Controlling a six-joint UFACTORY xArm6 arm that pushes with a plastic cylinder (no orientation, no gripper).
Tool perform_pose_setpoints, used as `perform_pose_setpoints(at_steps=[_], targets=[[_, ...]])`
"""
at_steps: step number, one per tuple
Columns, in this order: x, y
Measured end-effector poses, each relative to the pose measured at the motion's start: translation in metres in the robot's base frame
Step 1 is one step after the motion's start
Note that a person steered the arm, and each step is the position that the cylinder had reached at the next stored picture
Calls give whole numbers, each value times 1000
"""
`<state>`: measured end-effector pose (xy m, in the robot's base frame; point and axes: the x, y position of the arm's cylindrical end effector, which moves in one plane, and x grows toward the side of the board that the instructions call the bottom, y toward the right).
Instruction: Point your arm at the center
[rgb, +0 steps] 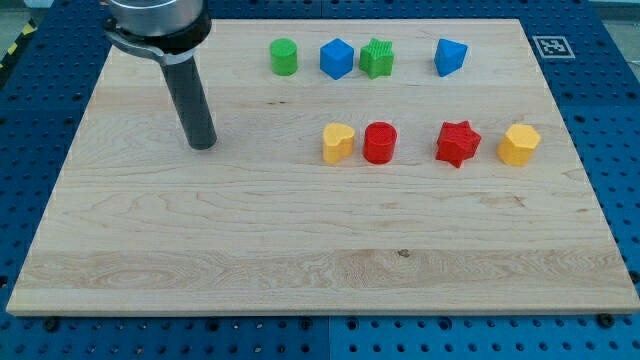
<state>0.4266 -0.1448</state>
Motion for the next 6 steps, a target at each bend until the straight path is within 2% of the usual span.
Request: perform_pose_setpoints(at_steps=[3,6], targets=[[0,7],[-24,92]])
